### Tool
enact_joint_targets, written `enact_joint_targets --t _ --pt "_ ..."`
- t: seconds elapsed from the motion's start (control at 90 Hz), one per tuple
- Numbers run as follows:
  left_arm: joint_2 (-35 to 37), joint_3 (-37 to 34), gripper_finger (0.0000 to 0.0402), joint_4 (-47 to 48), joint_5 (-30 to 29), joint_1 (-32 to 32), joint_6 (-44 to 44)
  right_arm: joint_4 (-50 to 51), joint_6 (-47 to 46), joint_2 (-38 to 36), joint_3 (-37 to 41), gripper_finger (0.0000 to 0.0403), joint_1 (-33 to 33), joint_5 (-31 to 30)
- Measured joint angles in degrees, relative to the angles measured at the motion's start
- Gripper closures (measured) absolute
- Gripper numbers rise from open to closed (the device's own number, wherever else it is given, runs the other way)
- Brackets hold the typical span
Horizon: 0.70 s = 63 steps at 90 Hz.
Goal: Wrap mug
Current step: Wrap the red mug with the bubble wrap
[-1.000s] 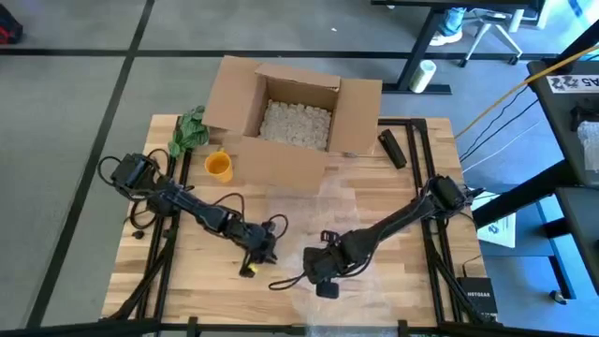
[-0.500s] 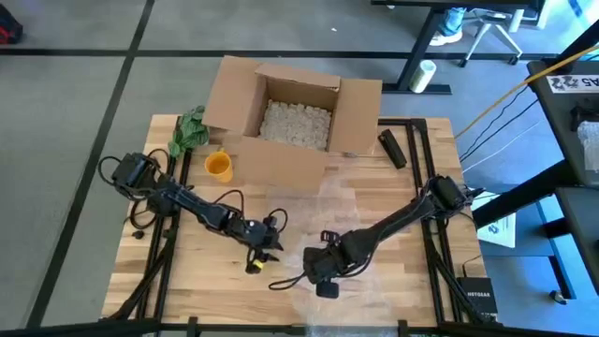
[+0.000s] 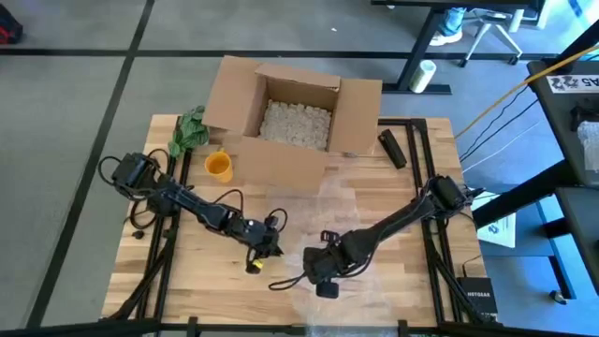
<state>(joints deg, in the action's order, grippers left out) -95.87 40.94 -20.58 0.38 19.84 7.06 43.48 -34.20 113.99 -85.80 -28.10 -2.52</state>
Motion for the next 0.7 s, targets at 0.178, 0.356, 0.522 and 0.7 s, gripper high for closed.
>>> enact_joint_targets --t 0.178,0.356,0.522,0.7 --pt "3.3 2.1 0.0401 0.0 -0.5 0.1 -3.7 0.0 0.0 0.0 0.0 0.0402 0.0 0.0" --pt "3.8 5.9 0.0402 0.1 -0.5 0.8 -9.0 -0.1 0.2 0.0 0.0 0.0402 0.0 -0.4" --pt "3.8 9.0 0.0402 0.4 1.0 0.9 -12.5 -0.2 0.2 0.0 0.0 0.0402 0.0 -1.9" --pt "3.8 11.4 0.0401 0.4 3.3 0.9 -15.8 -0.3 0.6 0.0 0.0 0.0402 0.0 -2.0"
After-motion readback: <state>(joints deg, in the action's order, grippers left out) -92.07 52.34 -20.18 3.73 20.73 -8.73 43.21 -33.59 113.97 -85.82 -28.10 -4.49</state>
